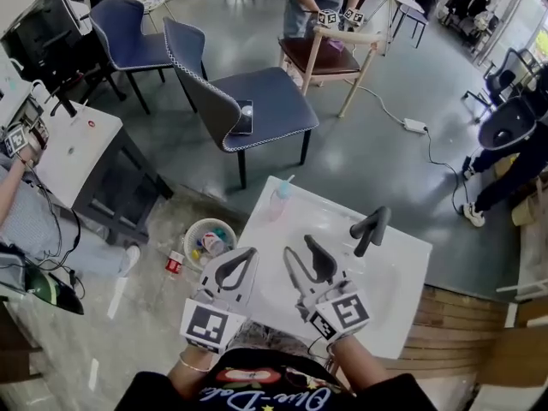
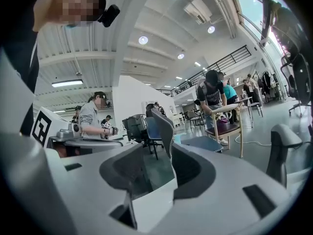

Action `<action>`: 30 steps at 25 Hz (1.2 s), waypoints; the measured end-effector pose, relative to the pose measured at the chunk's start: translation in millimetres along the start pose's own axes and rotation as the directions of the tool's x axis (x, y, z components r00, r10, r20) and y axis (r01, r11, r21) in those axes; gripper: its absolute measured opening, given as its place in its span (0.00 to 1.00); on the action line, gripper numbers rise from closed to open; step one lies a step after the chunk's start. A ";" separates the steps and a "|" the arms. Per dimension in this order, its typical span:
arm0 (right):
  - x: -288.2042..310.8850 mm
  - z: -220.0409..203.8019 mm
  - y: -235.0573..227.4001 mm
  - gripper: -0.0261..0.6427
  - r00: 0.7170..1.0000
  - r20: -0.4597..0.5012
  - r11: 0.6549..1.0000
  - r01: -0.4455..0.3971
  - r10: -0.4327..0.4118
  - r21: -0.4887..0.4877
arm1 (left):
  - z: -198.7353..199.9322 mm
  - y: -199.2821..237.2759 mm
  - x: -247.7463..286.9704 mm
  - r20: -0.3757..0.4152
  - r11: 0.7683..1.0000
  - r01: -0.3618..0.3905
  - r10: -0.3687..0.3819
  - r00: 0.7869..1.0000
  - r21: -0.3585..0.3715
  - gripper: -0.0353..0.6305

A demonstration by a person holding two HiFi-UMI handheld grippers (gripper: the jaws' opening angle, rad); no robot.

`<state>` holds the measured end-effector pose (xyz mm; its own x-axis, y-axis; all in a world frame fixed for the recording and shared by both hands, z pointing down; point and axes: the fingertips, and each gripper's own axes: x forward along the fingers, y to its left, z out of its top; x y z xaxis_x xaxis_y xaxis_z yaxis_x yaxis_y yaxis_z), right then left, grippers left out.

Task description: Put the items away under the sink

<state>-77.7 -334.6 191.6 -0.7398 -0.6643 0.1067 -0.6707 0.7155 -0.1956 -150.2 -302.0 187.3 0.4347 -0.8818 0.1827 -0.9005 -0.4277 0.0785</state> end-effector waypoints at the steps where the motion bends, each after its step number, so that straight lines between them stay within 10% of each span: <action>1: 2.3 -1.4 -2.8 0.31 1.000 -0.005 1.000 -0.003 0.003 0.001 | -0.7 -0.6 1.3 0.001 1.000 -0.004 0.004 1.000 0.003 0.06; 30: 58.1 -47.3 -49.6 0.47 0.992 -0.102 0.997 -0.071 0.069 -0.019 | -27.3 8.7 33.2 -0.031 0.997 -0.065 0.064 0.997 -0.041 0.06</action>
<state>-90.0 -398.5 253.7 -0.7858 -0.5881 0.1916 -0.6173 0.7648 -0.1844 -143.9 -329.6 220.8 0.3755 -0.9010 0.2173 -0.9266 -0.3605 0.1066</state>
